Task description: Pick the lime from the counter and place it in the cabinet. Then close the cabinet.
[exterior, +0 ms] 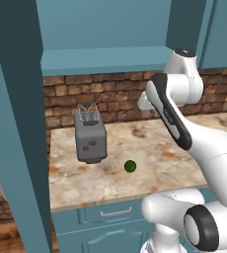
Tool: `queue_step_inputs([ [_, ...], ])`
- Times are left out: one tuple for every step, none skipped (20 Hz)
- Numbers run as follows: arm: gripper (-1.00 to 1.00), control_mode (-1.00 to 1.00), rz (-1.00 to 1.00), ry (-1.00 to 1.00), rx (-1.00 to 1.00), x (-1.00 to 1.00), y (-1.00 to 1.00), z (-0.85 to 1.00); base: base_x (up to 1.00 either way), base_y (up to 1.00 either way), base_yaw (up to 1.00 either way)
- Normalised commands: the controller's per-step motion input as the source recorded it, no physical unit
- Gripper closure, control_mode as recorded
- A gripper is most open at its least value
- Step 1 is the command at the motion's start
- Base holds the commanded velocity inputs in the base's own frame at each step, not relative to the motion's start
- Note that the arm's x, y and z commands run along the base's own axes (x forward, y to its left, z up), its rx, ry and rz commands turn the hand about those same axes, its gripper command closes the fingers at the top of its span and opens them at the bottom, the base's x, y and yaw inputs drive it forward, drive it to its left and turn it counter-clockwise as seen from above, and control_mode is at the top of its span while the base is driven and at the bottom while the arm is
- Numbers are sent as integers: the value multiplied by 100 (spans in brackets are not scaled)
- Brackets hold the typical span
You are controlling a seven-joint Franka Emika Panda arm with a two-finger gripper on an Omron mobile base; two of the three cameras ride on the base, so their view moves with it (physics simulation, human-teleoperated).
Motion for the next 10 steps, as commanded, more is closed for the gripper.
queue_step_inputs([
  [-100,-100,0,0,0,0,4,-1,0,0,0],
  [-100,-100,0,0,0,0,16,-16,0,0,0],
  [-100,-100,0,0,0,0,17,-18,0,0,0],
  [-100,-100,0,0,0,0,21,-25,0,0,0],
  [-100,-100,0,0,0,0,19,-29,0,0,0],
  [-100,-100,0,0,0,0,16,-31,0,0,0],
  [-100,-100,0,5,0,0,15,-31,0,0,0],
  [-100,-100,0,5,0,0,20,-33,0,0,0],
  [-100,-100,0,5,0,0,16,-31,0,0,0],
  [-100,-100,0,7,0,0,14,-31,0,0,0],
])
